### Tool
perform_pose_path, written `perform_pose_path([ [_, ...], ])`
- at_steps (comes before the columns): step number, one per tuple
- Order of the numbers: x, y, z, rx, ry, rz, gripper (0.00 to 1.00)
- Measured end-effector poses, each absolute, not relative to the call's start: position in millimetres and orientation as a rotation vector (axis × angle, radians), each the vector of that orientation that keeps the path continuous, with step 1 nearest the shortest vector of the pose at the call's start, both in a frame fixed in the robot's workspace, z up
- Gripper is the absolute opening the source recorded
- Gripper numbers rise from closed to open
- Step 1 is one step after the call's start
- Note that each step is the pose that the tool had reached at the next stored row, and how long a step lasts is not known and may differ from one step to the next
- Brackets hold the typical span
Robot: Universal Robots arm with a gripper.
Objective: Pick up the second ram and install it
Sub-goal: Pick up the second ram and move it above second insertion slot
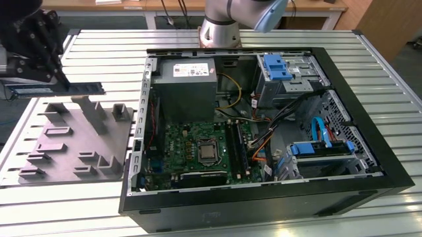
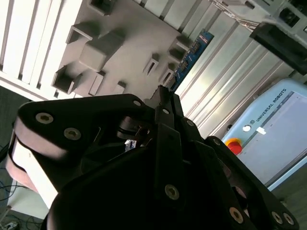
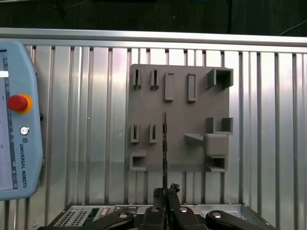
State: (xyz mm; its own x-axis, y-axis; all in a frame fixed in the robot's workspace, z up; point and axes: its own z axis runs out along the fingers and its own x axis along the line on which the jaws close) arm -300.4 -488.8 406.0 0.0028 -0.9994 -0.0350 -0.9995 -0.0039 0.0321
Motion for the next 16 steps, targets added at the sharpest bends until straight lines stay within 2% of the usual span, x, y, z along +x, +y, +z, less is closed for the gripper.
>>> perform_pose_path([
  [16, -227, -489, 406, -2.226, 2.219, 0.082, 0.14],
])
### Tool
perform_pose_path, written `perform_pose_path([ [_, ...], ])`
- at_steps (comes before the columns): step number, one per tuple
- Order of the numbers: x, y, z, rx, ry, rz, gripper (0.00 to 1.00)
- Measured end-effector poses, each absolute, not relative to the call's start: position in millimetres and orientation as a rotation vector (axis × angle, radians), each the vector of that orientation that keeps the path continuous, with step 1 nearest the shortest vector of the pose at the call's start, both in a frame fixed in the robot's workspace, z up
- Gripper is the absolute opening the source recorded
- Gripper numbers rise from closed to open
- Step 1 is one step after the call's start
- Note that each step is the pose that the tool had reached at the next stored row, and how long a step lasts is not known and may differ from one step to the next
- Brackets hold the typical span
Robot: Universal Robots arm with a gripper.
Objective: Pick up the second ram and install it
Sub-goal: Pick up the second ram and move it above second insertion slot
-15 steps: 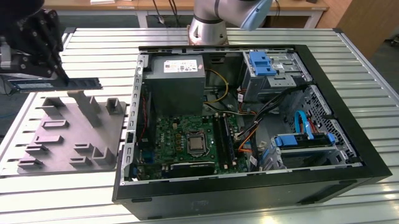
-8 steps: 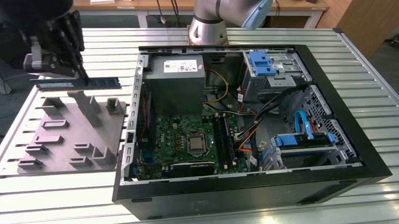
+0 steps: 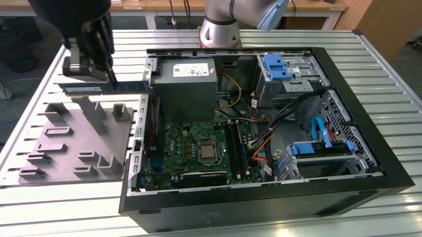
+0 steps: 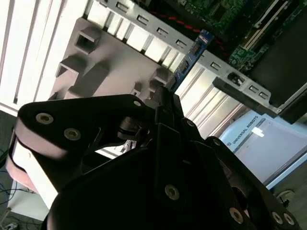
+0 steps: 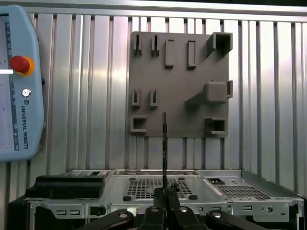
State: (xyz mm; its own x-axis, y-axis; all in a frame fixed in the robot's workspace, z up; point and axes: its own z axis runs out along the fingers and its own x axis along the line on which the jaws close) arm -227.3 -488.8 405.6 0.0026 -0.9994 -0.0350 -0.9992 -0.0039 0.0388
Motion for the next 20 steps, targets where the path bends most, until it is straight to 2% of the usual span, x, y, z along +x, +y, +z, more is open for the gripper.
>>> perform_pose_path([
  [14, -164, -489, 402, 2.222, -2.215, -0.091, 0.14],
  [20, -144, -489, 400, 2.248, -2.238, -0.152, 0.14],
])
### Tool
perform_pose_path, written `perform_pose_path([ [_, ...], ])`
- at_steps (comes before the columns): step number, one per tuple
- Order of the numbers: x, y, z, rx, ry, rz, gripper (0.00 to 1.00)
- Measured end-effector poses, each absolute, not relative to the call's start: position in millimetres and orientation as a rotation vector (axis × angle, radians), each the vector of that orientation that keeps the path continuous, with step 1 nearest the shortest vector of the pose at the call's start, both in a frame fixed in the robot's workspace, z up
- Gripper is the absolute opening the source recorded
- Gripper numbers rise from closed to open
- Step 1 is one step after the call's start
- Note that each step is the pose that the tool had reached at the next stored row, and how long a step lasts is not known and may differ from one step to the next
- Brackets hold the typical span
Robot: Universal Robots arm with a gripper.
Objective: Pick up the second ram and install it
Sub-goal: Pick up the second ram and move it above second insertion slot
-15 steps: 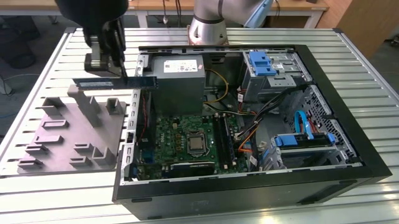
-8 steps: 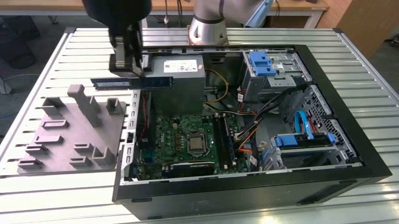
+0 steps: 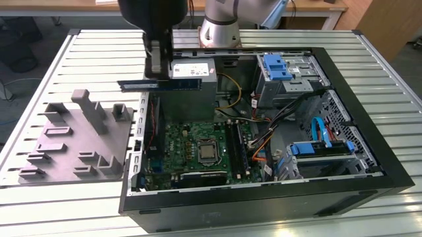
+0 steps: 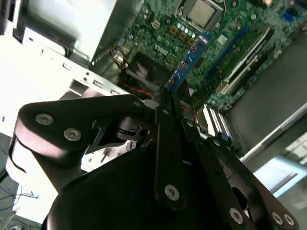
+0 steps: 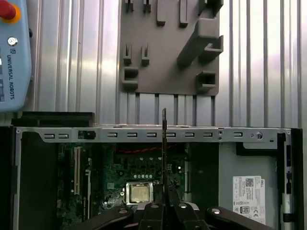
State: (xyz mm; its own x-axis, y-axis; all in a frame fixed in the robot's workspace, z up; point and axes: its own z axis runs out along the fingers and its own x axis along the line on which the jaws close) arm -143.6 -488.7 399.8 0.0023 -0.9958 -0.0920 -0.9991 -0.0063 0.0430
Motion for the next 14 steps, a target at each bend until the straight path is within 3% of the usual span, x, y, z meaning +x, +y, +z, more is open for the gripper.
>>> perform_pose_path([
  [14, -82, -489, 378, -2.199, 2.19, 0.164, 0.14],
])
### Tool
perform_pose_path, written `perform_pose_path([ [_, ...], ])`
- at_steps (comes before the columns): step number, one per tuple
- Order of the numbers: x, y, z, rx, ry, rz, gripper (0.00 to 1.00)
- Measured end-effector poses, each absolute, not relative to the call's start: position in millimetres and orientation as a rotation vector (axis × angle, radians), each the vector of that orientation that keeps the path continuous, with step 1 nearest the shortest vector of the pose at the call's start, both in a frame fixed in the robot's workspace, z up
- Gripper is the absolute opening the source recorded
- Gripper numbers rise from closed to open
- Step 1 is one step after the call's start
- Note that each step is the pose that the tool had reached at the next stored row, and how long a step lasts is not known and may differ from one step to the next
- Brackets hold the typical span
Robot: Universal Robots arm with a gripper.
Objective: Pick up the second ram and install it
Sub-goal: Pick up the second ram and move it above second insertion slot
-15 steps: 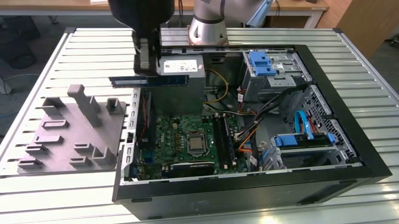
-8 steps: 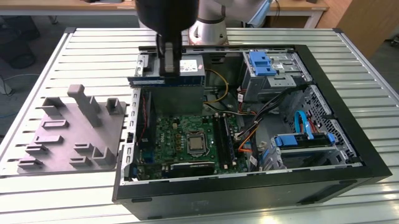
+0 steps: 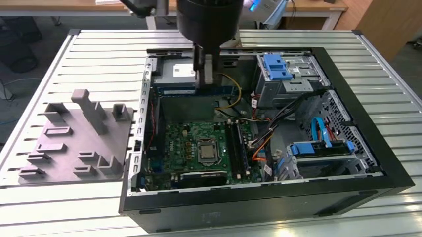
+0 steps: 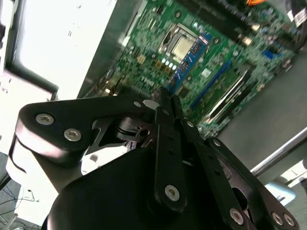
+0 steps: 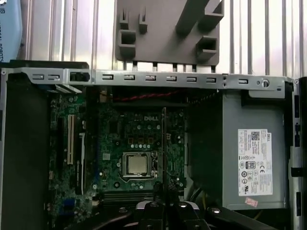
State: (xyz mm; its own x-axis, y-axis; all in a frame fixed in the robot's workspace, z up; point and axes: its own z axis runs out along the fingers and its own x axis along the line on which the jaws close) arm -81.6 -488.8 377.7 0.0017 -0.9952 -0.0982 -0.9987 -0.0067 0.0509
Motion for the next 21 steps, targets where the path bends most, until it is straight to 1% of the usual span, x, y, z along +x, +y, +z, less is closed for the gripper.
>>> perform_pose_path([
  [9, -47, -489, 361, -2.2, 2.19, 0.164, 0.14],
  [21, -31, -489, 340, -2.2, 2.19, 0.164, 0.14],
])
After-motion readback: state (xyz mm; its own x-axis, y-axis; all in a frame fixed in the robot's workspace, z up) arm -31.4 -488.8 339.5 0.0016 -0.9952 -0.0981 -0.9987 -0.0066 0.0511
